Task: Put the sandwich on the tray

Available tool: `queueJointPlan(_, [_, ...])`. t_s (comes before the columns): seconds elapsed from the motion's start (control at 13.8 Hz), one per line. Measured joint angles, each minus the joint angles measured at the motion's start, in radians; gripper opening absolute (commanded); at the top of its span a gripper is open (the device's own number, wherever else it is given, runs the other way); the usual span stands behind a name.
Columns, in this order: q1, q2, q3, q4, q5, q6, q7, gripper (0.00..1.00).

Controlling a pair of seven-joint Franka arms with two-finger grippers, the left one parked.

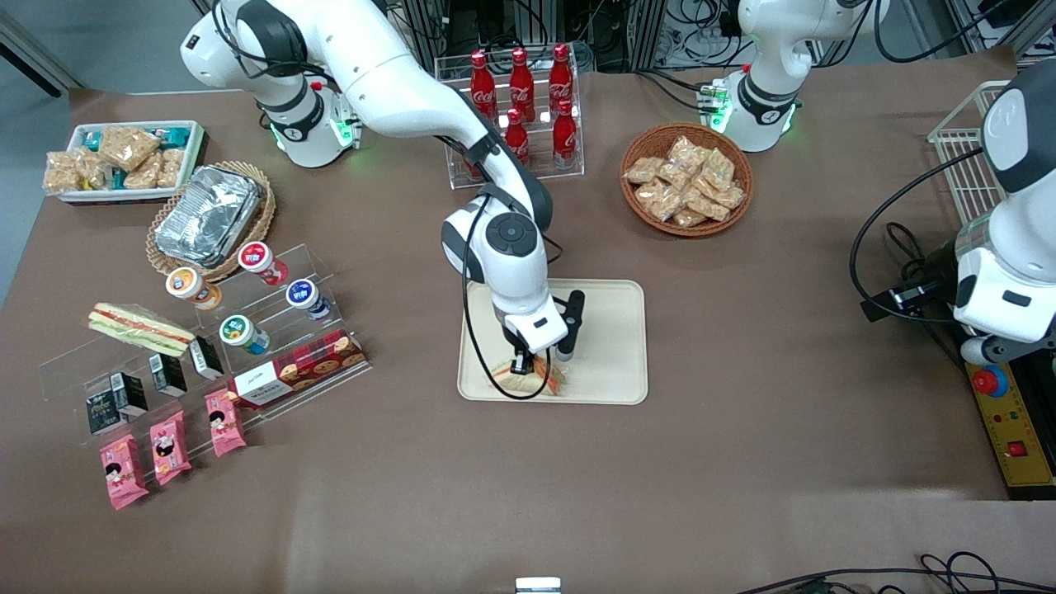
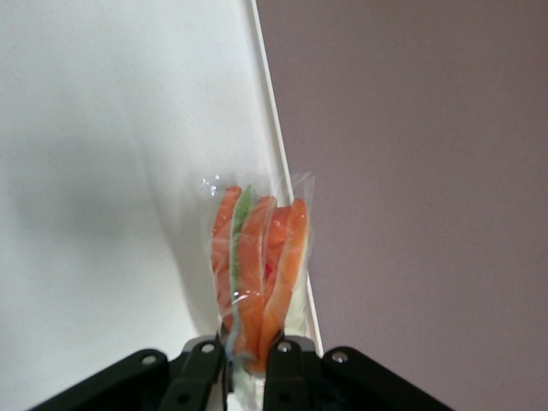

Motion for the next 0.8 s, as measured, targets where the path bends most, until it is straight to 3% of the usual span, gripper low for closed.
queueJointPlan(0.15, [-0.004, 0.007, 0.008, 0.0, 0.001, 0.002, 0.0, 0.3])
queueJointPlan(0.22, [-0.01, 0.007, 0.02, -0.001, 0.004, 0.002, 0.0, 0.55])
queueJointPlan(0.36, [-0.012, 0.007, 0.032, -0.001, 0.043, 0.002, 0.002, 0.95])
queueJointPlan(0.58, [-0.023, 0.007, 0.032, -0.002, 0.189, 0.002, 0.003, 0.98])
queueJointPlan(0.8, [-0.048, 0.001, 0.032, 0.005, 0.216, 0.001, 0.003, 0.98])
